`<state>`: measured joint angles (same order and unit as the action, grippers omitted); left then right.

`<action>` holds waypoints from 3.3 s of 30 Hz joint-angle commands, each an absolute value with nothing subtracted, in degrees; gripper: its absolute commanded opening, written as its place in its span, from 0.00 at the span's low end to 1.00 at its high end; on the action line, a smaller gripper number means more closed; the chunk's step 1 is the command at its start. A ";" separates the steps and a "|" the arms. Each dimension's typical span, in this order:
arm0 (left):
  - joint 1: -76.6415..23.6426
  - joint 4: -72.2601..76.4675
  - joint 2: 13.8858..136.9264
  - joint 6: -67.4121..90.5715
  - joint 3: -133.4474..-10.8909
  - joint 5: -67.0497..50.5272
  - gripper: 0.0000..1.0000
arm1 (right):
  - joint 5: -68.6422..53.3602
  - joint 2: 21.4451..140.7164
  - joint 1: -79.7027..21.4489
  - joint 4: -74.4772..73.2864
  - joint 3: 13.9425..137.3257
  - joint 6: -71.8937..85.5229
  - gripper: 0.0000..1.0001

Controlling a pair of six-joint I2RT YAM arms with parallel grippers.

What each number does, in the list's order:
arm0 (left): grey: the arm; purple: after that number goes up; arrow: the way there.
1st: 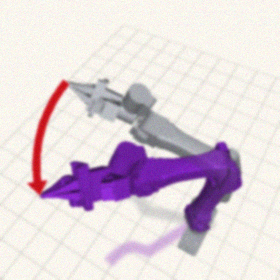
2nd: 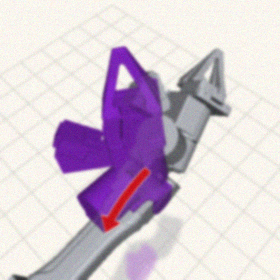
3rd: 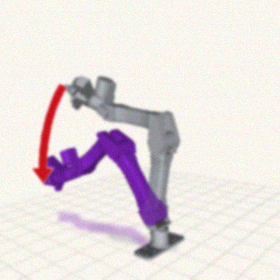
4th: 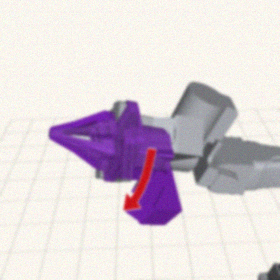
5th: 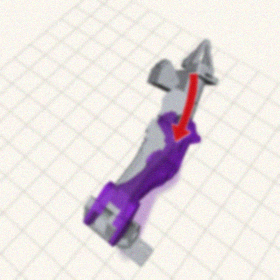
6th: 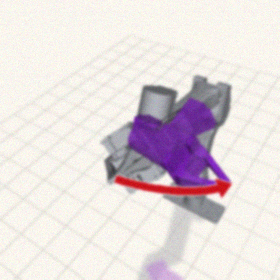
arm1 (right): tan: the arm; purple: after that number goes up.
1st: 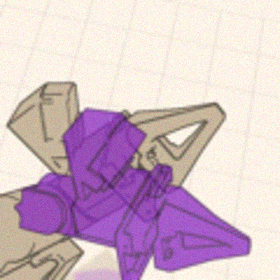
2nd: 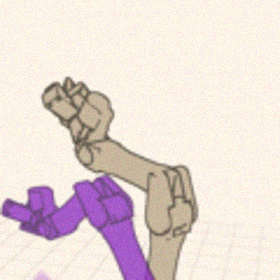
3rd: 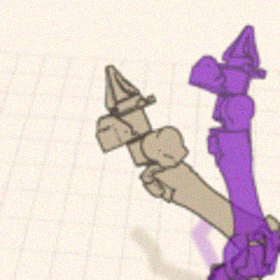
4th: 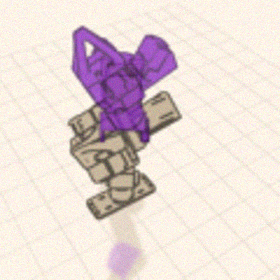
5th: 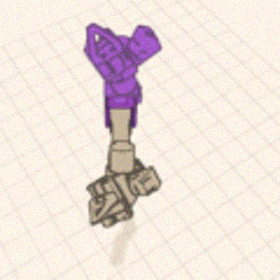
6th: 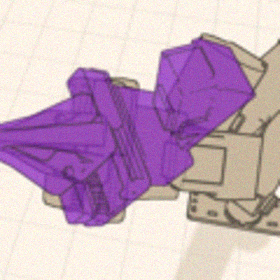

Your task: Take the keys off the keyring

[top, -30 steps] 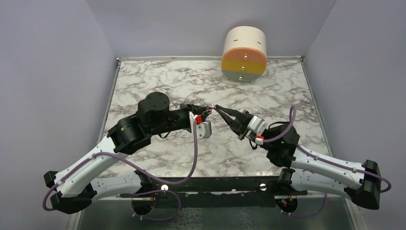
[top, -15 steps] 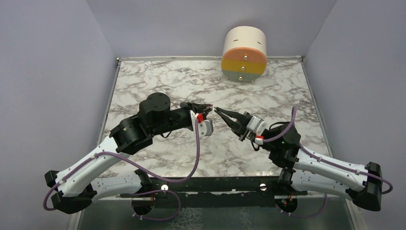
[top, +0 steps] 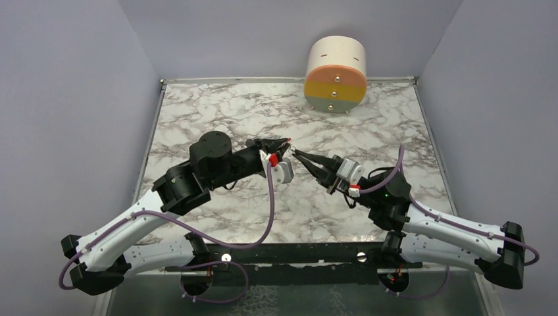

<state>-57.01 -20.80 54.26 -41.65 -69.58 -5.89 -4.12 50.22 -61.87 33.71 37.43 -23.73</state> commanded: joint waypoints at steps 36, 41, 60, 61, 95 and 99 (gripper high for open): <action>-57.11 -8.57 52.03 -41.19 -64.64 0.54 0.00 | -18.85 59.39 -62.45 32.66 46.13 -15.99 0.02; -57.11 -7.15 50.94 -41.79 -63.70 -0.10 0.00 | -16.73 58.46 -62.48 28.14 46.80 -15.81 0.17; -57.11 0.43 49.09 -42.96 -58.29 -1.64 0.00 | 4.79 42.10 -62.46 28.60 41.77 -11.06 0.31; -57.13 1.65 48.92 -43.05 -57.45 -1.95 0.00 | 5.93 42.21 -62.49 29.51 41.61 -9.75 0.30; -57.13 4.22 42.49 -44.14 -53.29 -8.71 0.00 | -8.44 64.32 -60.29 -7.42 75.57 8.99 0.34; -57.07 2.99 41.75 -44.44 -53.47 -9.03 0.00 | -12.29 65.27 -55.45 -6.95 75.89 10.31 0.32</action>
